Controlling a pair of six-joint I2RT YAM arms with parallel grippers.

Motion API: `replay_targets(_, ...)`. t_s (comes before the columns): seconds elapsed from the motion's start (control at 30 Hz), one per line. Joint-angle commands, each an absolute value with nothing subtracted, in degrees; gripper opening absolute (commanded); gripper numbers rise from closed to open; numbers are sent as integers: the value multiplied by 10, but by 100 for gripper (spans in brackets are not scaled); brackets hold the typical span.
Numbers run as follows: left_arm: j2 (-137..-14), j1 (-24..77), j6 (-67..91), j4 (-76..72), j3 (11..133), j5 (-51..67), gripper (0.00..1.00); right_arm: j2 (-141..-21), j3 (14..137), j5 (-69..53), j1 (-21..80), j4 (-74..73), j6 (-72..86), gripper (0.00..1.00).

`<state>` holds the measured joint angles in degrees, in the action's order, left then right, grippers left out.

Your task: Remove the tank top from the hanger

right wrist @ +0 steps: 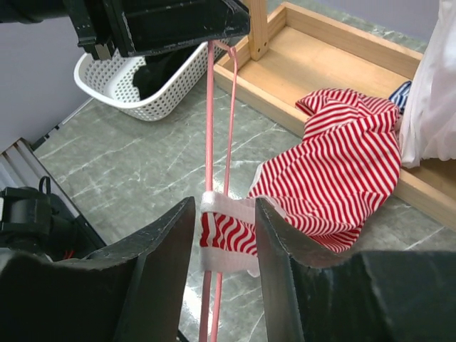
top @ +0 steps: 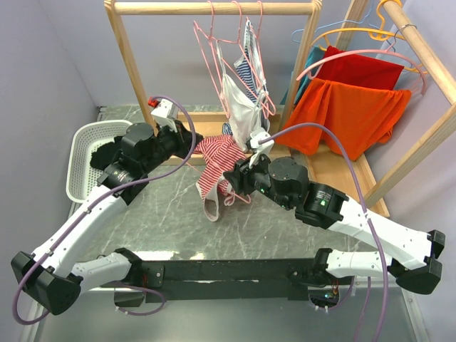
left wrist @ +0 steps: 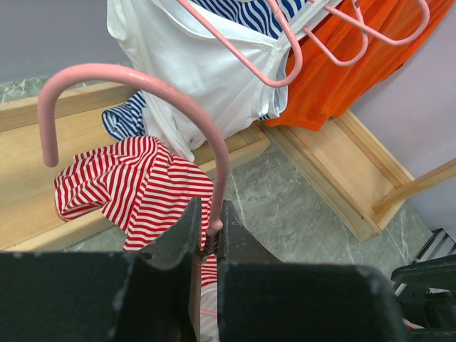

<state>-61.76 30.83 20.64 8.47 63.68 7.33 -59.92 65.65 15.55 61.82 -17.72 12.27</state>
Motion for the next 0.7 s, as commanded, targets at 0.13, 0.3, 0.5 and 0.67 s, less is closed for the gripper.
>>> replay_targets(0.13,-614,309,208,65,653,86,1,-617,691,138,610,-151,114,43)
replay_targets(0.3,-615,310,207,66,656,86,1,-621,690,134,610,-156,116,38)
replay_targets(0.5,-616,310,209,65,655,85,1,-612,686,141,610,-153,114,25)
replay_targets(0.67,-623,310,207,68,656,88,1,-608,686,155,609,-150,111,22)
